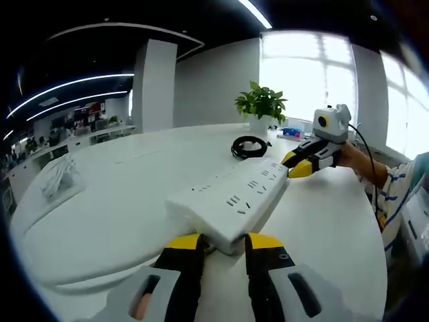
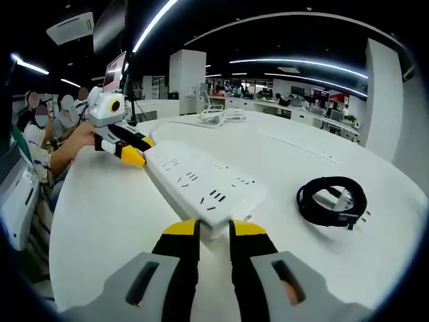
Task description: Straighten the power strip on the desk, plug the charger into it
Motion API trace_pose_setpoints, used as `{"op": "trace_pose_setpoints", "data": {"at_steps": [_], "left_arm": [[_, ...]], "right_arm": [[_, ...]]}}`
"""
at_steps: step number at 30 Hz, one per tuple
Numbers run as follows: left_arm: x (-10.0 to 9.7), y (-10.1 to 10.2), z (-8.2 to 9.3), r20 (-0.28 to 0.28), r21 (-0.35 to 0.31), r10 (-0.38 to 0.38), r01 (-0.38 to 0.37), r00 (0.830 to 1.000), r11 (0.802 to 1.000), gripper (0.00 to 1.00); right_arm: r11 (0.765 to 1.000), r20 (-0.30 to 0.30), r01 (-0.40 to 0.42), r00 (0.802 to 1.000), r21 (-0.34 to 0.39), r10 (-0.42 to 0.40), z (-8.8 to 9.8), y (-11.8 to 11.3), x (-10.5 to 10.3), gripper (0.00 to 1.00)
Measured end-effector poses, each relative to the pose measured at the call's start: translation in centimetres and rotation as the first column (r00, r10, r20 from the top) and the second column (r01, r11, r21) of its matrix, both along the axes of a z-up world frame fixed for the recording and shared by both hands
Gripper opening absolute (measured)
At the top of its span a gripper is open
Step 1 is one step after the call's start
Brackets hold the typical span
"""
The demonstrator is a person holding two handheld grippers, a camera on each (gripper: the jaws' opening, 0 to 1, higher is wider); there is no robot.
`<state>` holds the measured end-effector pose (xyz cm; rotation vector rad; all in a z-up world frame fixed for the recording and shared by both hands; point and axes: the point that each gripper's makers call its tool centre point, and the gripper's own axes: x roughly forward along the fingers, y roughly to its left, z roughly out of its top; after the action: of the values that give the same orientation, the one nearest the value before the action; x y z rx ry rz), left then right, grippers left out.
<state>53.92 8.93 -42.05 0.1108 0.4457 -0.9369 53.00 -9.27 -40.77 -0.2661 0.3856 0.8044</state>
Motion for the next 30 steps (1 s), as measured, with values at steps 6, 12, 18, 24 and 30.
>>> {"op": "trace_pose_setpoints", "data": {"at_steps": [6, 12, 18, 24, 30], "left_arm": [[-0.1, 0.0, -0.1, 0.025, 0.033, -0.022, 0.021, 0.999, 0.999, 0.24], [-0.4, 0.2, 0.0, 0.035, 0.029, -0.037, 0.036, 0.999, 0.999, 0.24], [-0.6, 0.6, 0.8, 0.057, 0.01, -0.036, 0.036, 0.998, 0.999, 0.24], [-0.2, 1.4, 2.3, 0.095, -0.044, -0.008, 0.013, 0.995, 0.999, 0.24], [0.4, 1.0, 4.3, 0.151, -0.092, 0.006, 0.008, 0.989, 0.996, 0.24]], "right_arm": [[0.999, 0.015, 0.001, 1.0, 0.032, -0.001, 1.0, -0.1, 0.1, 0.16], [0.999, 0.055, 0.0, 0.998, 0.036, -0.002, 2.4, -0.2, 0.4, 0.16], [0.999, 0.08, 0.011, 0.997, 0.034, -0.014, 3.3, -0.9, 0.6, 0.16], [0.998, 0.114, 0.054, 0.992, 0.019, -0.056, 4.4, -2.3, 1.3, 0.16], [0.995, 0.147, 0.103, 0.984, 0.019, -0.104, 5.8, -4.0, 2.7, 0.16]]}}
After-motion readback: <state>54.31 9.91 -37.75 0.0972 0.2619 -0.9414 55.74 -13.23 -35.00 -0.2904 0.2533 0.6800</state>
